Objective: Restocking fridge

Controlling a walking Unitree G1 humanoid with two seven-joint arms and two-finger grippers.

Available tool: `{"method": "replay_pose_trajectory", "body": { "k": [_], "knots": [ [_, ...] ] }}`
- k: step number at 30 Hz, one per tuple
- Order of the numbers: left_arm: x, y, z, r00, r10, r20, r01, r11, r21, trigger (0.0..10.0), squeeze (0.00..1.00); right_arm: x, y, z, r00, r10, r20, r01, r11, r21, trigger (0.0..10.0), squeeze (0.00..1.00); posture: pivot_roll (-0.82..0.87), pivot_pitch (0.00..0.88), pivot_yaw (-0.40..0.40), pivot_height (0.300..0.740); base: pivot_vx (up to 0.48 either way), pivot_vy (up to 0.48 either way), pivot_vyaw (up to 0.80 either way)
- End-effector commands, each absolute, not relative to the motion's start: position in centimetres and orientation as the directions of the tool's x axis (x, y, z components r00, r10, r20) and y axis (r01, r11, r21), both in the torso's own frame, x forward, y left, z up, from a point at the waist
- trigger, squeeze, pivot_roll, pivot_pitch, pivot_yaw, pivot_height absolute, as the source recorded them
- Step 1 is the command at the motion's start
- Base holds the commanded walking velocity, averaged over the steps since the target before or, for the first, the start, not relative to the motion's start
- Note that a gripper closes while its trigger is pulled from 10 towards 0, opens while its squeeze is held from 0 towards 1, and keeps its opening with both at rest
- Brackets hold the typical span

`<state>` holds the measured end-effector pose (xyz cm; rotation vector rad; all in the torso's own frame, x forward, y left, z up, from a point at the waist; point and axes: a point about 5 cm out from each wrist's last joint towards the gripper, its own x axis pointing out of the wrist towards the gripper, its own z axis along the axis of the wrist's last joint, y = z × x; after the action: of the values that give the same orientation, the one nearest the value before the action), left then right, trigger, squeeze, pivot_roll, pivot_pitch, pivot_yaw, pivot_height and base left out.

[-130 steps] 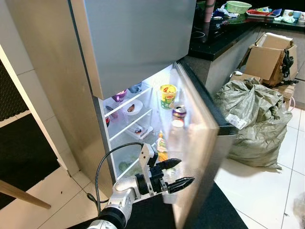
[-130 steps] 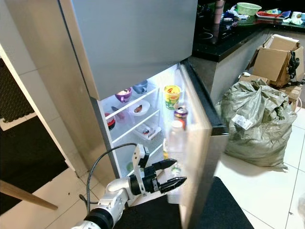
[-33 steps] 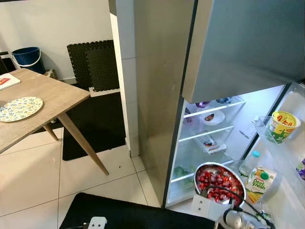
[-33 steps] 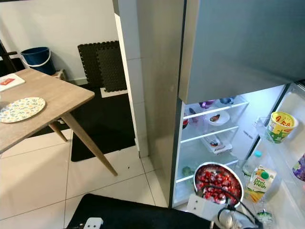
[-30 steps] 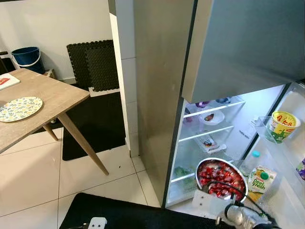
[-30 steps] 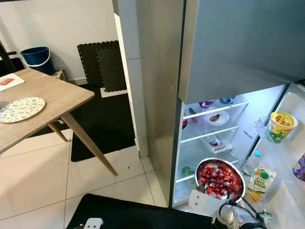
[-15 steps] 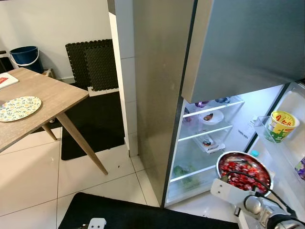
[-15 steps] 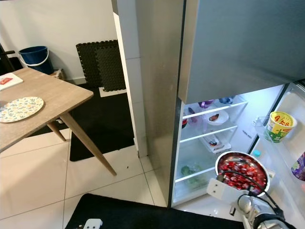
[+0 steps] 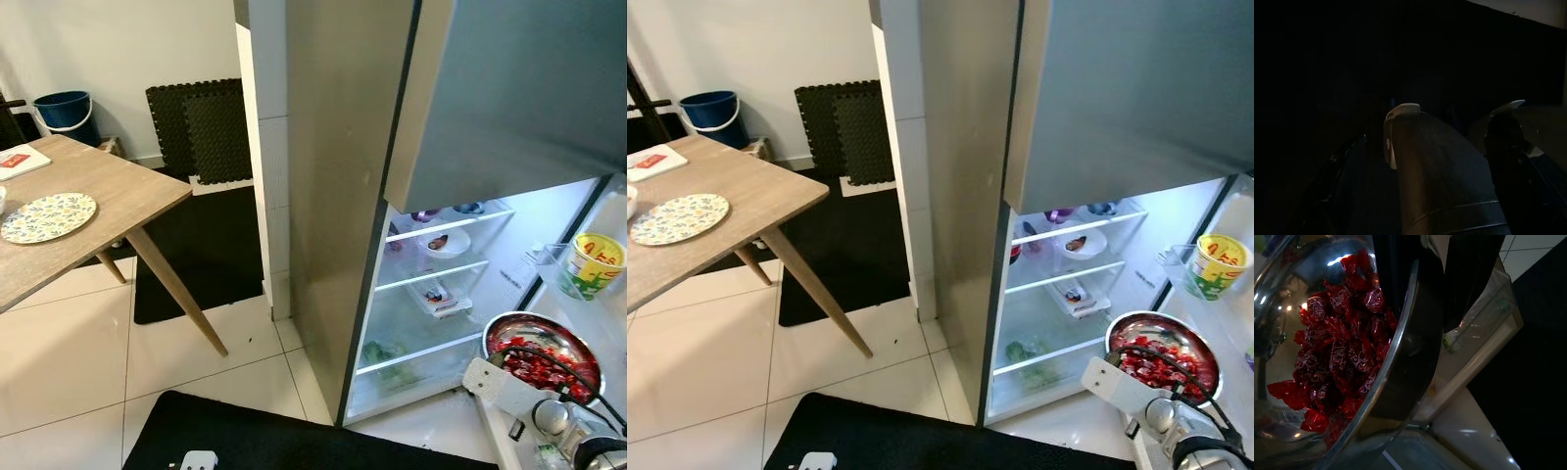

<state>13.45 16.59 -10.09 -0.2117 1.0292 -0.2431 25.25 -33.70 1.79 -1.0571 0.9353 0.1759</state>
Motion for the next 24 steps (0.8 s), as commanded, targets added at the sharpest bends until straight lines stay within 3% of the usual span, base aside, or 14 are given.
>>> {"method": "replay_pose_trajectory", "body": {
  "k": [1, 9, 16, 18, 24],
  "knots": [
    [13.1, 16.2, -10.3, 0.478, -0.303, -0.825, 0.103, 0.952, -0.289, 10.0, 0.0, 24.5, -35.9, 2.7, 0.605, -0.379, -0.7, -0.468, 0.543, -0.698, 10.0, 0.0, -0.06, 0.007, -0.015, 0.74, 0.0, 0.0, 0.0],
    [13.0, 16.3, -10.3, 0.478, -0.3, -0.825, 0.102, 0.952, -0.288, 10.0, 0.0, 22.7, -38.4, 3.3, 0.559, -0.471, -0.683, -0.403, 0.566, -0.72, 10.0, 0.0, -0.06, 0.008, -0.012, 0.74, 0.0, 0.0, 0.0],
    [13.0, 16.5, -10.3, 0.476, -0.3, -0.827, 0.104, 0.953, -0.285, 10.0, 0.0, 22.7, -38.0, 2.9, 0.563, -0.454, -0.691, -0.4, 0.582, -0.708, 10.0, 0.0, -0.06, 0.008, -0.007, 0.74, 0.0, 0.0, 0.0],
    [13.2, 16.5, -10.2, 0.479, -0.298, -0.826, 0.104, 0.953, -0.283, 10.0, 0.0, 22.9, -35.5, 1.1, 0.58, -0.362, -0.729, -0.399, 0.654, -0.642, 10.0, 0.0, -0.06, 0.006, -0.008, 0.74, 0.0, 0.0, 0.0],
    [13.4, 16.4, -10.1, 0.485, -0.298, -0.822, 0.104, 0.953, -0.284, 10.0, 0.0, 22.0, -32.4, -1.7, 0.573, -0.275, -0.772, -0.439, 0.692, -0.573, 10.0, 0.0, -0.06, 0.004, -0.008, 0.74, 0.0, 0.0, 0.0]
  ]
}}
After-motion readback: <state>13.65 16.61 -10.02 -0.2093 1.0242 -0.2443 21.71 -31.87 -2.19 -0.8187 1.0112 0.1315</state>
